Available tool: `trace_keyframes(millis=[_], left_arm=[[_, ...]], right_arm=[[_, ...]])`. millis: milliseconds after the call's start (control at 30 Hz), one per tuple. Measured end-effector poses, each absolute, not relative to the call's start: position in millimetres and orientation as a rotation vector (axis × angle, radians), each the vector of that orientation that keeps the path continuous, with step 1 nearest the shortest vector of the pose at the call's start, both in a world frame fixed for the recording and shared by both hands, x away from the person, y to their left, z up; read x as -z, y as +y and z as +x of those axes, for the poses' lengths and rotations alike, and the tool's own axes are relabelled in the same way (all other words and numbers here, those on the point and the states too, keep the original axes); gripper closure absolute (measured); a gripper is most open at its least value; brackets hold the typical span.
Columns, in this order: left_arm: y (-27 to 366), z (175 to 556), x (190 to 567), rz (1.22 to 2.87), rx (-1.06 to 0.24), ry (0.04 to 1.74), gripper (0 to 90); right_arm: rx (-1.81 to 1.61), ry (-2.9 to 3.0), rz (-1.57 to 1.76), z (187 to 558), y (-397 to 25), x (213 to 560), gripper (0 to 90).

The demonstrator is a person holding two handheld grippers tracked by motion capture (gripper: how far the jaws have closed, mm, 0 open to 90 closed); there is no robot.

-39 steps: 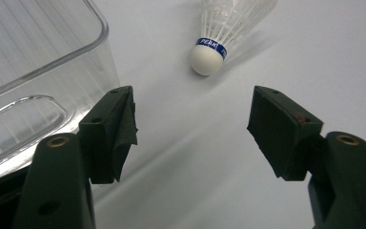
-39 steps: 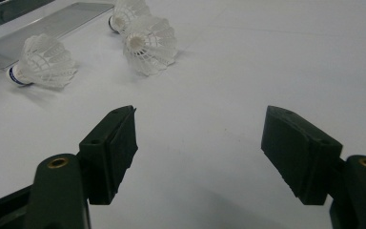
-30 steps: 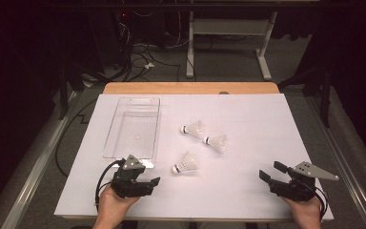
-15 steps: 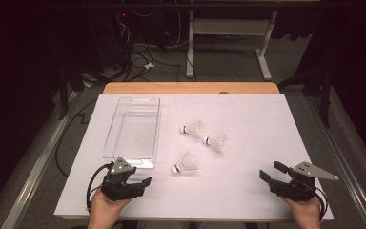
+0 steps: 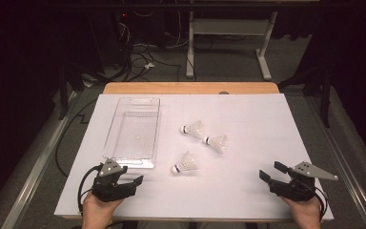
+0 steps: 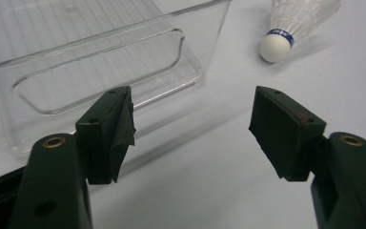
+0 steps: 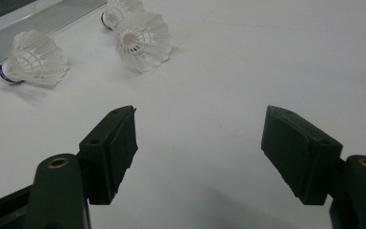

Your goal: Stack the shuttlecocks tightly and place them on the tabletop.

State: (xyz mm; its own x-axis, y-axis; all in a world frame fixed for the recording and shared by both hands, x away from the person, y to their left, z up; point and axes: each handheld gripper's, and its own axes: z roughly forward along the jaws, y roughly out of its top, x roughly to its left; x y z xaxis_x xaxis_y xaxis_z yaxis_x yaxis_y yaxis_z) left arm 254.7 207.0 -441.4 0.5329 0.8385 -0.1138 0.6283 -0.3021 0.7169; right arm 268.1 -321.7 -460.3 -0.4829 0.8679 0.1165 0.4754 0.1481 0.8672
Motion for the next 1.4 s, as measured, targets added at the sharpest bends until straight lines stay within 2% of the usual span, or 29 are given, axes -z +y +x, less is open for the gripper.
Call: trace_keyframes(millis=[1400], left_arm=[[253.7,252.6,456.8,1.945,-0.430,1.285,31.5]], right_arm=[[-1.231,2.055,1.278,270.9,-318.0,462.2,27.9]])
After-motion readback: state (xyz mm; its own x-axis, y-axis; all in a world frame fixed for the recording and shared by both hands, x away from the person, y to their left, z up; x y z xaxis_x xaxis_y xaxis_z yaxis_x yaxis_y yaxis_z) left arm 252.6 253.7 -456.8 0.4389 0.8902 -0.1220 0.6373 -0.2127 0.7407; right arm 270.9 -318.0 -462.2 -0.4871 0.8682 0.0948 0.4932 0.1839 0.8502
